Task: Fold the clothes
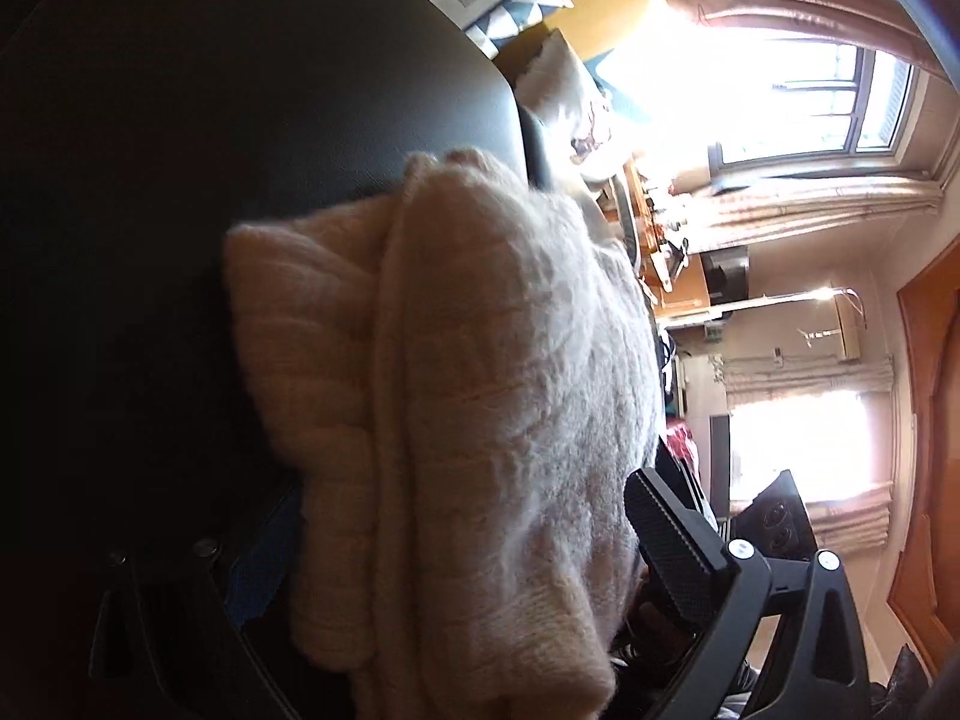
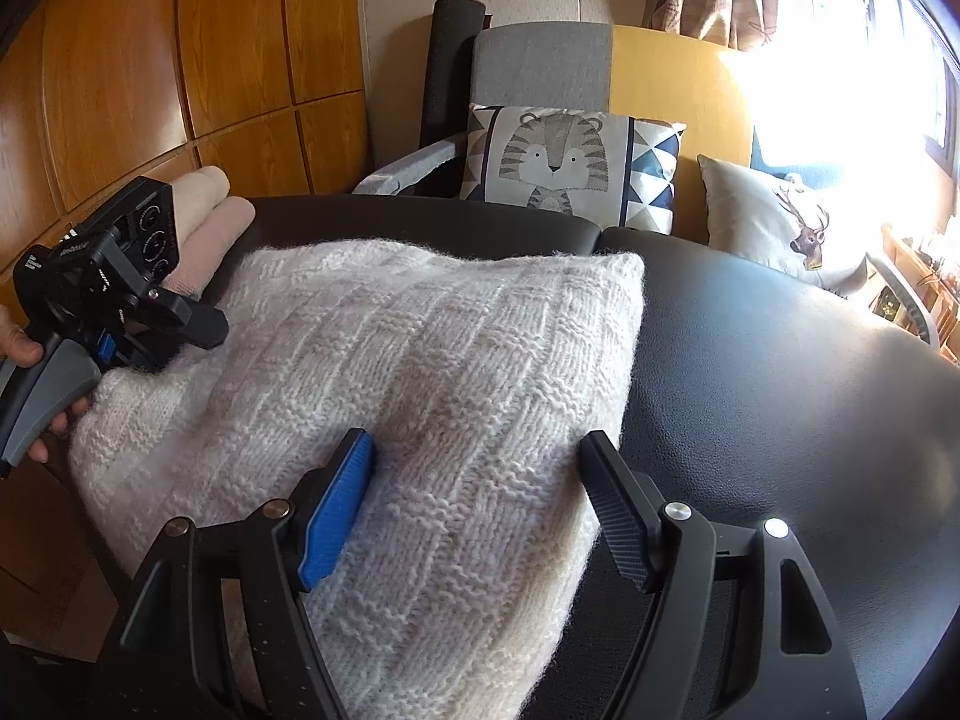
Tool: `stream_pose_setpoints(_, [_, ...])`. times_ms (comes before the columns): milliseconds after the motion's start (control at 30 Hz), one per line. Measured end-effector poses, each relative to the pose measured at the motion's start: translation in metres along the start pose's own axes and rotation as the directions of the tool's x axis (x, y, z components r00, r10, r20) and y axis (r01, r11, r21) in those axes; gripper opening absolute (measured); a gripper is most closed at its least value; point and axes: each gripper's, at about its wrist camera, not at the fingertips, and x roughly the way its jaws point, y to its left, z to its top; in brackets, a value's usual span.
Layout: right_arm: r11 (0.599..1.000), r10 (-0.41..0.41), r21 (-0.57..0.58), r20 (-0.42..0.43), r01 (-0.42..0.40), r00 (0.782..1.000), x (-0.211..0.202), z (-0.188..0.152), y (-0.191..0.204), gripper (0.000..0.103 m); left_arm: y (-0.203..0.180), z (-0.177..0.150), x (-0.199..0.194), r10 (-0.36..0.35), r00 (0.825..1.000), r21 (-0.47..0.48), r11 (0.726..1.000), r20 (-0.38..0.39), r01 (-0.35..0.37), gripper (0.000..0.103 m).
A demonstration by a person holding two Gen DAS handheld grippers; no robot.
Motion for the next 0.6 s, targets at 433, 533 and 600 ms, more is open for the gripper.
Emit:
stream_pose_setpoints(433, [0.999,0.034,0.020,0.009,-0.034,0.999,0.004,-0.001,-0.002,0.075,-0.012,0.010,0.010,0.012,0.999,0.026,1.000,-0.050,-0.011,0.103])
stream_pose_setpoints(533, [0.998,0.052,0.032,0.011,-0.053,0.999,0.004,-0.002,-0.005,0.075,-0.012,0.008,0.021,-0.071,0.994,0.025,0.997,-0.083,0.073,0.102])
stream_pose_setpoints(600, [0.997,0.072,0.041,0.008,-0.072,0.997,0.003,-0.002,-0.008,0.075,-0.008,0.008,0.021,-0.092,0.993,0.021,0.995,-0.067,0.094,0.102])
